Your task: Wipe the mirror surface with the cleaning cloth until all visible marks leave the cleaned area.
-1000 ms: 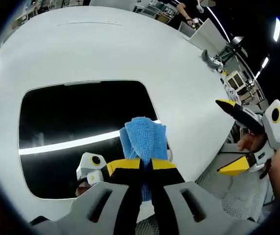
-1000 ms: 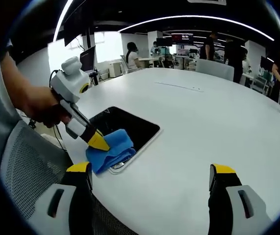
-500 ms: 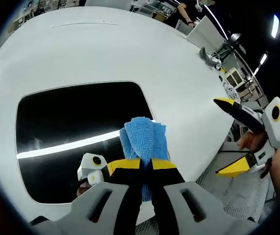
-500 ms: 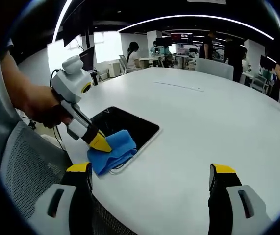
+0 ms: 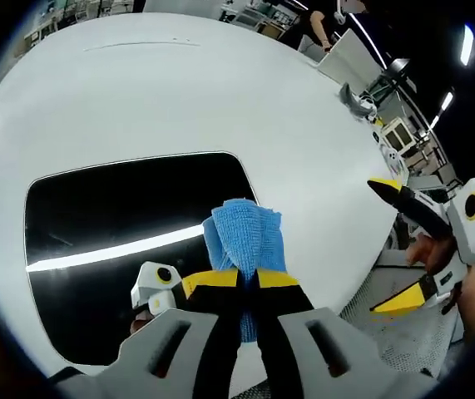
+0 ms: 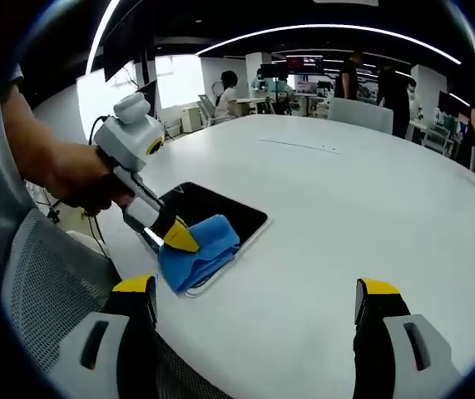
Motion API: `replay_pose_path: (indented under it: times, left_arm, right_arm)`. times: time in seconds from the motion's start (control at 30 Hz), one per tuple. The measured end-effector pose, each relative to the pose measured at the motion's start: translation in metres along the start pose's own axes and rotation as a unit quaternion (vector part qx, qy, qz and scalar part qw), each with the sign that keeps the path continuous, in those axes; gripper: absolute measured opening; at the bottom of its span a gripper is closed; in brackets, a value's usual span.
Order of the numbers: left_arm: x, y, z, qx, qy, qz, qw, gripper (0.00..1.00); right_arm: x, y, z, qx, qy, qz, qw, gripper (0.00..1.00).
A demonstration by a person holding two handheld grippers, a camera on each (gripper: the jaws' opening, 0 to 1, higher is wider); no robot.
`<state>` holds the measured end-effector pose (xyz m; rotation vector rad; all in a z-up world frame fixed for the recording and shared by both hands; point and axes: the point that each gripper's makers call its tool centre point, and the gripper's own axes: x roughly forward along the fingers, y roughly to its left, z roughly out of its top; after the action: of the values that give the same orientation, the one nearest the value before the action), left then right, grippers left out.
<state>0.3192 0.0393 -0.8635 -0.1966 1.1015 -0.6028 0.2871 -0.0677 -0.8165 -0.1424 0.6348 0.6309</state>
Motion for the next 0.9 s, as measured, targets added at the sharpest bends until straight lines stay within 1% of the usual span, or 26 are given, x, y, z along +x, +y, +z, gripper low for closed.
replay_pose_path:
  times: [0.23,0.57,0.73,0.9]
  left_arm:
    - [0.007,0.001,0.013,0.008,-0.001,0.000,1.0000,0.03]
    - [0.016,0.007,0.032,0.006,-0.006,0.001,1.0000,0.03]
    - [0.019,0.010,0.039,0.006,-0.010,0.000,0.9999,0.03]
    - [0.023,0.013,0.050,0.002,-0.013,0.004,0.9999,0.03]
  right_arm:
    - [0.000,-0.003,0.001,0.007,-0.003,-0.003,1.0000,0.98]
    - [0.000,-0.006,0.002,0.015,-0.007,-0.008,0.9998,0.98]
    - [-0.001,-0.008,0.002,0.018,-0.009,-0.010,0.9997,0.98]
    - [0.000,-0.008,0.001,0.016,-0.005,-0.010,0.9998,0.98]
